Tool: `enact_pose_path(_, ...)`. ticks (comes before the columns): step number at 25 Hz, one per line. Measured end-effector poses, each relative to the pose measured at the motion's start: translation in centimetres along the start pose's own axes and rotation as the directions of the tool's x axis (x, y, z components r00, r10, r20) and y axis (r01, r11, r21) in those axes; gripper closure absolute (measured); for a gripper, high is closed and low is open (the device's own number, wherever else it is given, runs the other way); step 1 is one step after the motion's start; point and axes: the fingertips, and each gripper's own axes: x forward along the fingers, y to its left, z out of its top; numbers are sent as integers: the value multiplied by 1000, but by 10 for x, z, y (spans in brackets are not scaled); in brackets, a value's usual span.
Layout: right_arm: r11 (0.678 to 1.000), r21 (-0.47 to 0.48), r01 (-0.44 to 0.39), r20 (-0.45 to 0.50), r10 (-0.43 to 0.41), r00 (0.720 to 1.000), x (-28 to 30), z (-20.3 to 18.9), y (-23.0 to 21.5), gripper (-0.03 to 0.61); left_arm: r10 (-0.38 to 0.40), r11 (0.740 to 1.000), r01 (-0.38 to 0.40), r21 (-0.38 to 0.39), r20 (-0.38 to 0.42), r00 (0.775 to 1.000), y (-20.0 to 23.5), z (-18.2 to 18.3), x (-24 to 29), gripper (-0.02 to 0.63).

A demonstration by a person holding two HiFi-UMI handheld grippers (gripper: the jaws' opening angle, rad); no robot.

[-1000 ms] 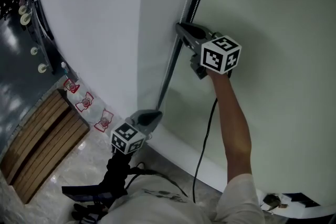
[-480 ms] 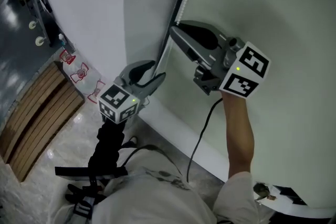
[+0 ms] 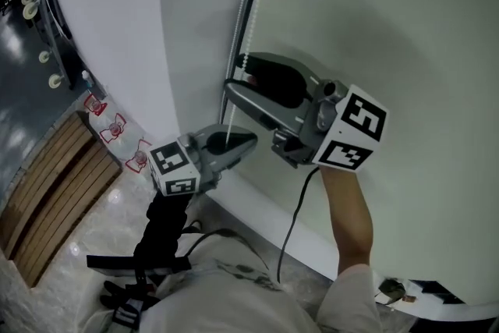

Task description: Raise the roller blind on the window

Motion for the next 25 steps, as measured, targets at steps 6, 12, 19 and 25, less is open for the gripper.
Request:
enact_pose_path(6,998,-33,56,75,-53,996,2,65,-35,408,-60,997,60,-39,11,998,-10,1,11,615)
enact_pose_path(12,991,-68,112,103,-105,989,12,108,-68,407,-85,996,85,-30,-5,996,-15,-6,15,615)
enact_pose_path(19,981,-138,133,178,-108,978,11,158,-82,380,-105,994,104,-31,-30,994,-16,-20,12,615)
enact_pose_path(25,984,-141,105,222,-72,972,20,202,-88,436,-105,994,103,-39,-44,994,-18,-24,20,615)
